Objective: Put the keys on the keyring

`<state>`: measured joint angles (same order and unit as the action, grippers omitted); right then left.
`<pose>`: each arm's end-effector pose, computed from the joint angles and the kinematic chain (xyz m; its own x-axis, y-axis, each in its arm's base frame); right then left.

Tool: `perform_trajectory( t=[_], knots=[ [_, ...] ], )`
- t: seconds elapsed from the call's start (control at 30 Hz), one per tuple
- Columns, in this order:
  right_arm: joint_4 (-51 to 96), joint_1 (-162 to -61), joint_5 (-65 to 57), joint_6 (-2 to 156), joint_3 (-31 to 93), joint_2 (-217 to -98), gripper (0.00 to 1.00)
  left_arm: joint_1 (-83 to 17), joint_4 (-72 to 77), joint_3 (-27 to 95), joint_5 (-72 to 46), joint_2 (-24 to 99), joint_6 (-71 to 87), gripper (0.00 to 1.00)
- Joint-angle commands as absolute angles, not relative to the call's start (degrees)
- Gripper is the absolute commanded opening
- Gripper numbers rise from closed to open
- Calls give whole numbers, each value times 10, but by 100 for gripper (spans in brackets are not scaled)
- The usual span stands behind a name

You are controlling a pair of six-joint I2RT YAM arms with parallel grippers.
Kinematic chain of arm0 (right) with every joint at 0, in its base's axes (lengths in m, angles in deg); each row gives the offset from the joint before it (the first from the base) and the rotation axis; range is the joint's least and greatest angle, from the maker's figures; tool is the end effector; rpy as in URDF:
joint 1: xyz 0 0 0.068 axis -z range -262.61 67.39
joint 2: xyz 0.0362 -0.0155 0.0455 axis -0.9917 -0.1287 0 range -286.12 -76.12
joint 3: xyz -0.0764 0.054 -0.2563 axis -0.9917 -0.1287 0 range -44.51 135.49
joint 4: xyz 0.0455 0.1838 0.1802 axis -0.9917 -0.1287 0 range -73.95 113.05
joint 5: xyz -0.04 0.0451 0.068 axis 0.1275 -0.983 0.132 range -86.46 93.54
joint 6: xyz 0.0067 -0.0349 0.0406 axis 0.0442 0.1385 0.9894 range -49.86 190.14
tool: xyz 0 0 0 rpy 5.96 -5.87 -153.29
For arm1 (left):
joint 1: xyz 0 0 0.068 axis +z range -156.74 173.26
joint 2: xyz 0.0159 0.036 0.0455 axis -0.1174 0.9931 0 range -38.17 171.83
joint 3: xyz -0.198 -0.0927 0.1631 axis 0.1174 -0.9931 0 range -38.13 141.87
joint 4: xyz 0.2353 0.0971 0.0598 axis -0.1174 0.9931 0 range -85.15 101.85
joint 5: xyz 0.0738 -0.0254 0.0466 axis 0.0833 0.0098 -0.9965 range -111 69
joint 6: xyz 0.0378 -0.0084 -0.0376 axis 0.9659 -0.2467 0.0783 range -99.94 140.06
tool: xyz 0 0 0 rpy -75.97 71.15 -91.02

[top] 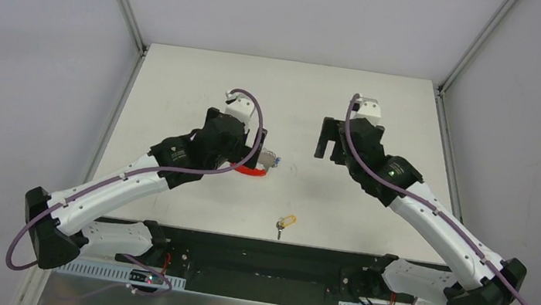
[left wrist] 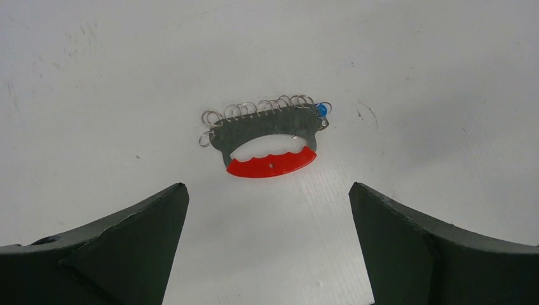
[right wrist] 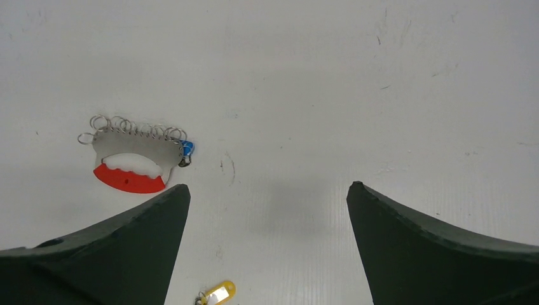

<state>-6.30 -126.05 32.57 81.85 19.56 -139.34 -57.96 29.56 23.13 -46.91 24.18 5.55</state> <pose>0.1843 0.1507 0.3626 -0.3984 -0.1329 -0.9075 -0.2152 0.9754 -0.0484 0.1619 -0.1766 0.3564 -0.3778 0.1106 -0.9193 0.3720 0.9273 -0.0414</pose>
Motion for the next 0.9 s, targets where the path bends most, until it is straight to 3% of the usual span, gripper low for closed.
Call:
perform_trajectory(
  t=[0.0, 0.13, 0.33, 0.87],
  knots=[
    [-80, -1260, 309, 839, 224, -1419, 99, -546, 293, 215, -479, 266, -1, 100],
    [-59, -1260, 274, 843, 209, -1429, 99, -451, 293, 196, -389, 284, -65, 100],
    [-63, -1261, 209, 859, 209, -1466, 99, -407, 277, 188, -408, 327, -70, 96],
    [-57, -1265, 140, 879, 178, -1460, 99, -335, 179, 181, -270, 501, -3, 69]
  ],
)
